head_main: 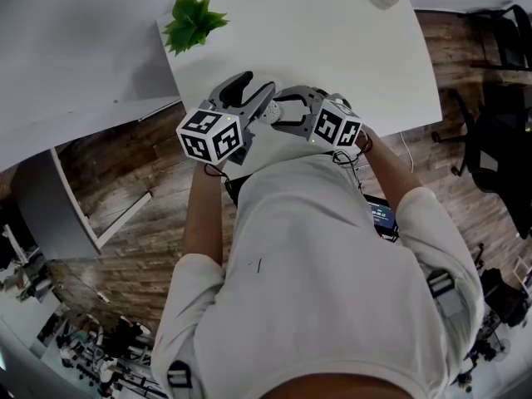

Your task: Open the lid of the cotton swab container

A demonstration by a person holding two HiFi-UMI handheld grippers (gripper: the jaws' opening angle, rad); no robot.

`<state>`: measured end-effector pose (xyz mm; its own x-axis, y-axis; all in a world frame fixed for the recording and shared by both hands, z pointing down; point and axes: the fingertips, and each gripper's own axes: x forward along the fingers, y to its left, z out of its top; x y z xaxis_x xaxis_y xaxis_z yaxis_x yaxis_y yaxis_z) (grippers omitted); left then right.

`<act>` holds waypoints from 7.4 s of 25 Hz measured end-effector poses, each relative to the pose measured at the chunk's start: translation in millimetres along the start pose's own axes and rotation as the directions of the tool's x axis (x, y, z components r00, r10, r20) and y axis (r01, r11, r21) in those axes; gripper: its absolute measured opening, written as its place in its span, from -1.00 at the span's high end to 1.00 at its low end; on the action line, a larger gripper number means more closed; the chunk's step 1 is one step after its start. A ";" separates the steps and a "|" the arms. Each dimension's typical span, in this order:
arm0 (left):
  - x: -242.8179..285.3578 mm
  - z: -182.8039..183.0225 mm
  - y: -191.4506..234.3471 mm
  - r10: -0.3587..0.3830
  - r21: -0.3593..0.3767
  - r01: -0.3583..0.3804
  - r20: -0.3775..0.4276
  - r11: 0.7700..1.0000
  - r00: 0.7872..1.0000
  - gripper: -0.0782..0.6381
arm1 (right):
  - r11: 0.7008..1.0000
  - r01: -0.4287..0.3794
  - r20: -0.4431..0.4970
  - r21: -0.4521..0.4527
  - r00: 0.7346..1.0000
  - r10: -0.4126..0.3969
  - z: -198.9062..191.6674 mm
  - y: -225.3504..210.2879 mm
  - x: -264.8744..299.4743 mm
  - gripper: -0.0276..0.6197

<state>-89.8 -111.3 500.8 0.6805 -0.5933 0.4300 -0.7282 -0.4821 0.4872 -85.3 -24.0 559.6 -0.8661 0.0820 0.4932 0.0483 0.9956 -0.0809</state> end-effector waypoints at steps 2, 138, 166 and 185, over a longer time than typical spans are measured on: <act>-1.9 8.4 -4.9 -0.024 -0.007 0.024 0.046 1.000 0.999 0.08 | 0.999 0.031 0.001 0.025 1.000 -0.031 -3.7 -6.1 -1.0 0.22; -80.9 -47.5 -63.4 -0.053 0.340 0.044 0.018 0.940 0.998 0.70 | 0.100 0.840 -0.231 0.533 0.258 -0.938 22.7 56.6 -140.4 0.92; -103.0 99.6 -107.1 -0.123 0.425 -0.020 0.306 0.905 0.944 0.70 | -0.017 0.894 -0.028 0.448 -0.005 -1.000 133.8 46.7 -261.4 0.92; -98.5 89.7 -110.7 -0.120 0.463 -0.037 0.305 0.886 0.945 0.71 | 0.018 0.903 -0.036 0.430 0.037 -0.999 130.2 46.6 -255.4 0.92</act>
<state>-83.5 -57.3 336.3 0.7055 -0.6992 0.1155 -0.7077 -0.7036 0.0637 73.4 -4.5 317.1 -0.0625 -0.9895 0.1300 -0.9948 0.0722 0.0715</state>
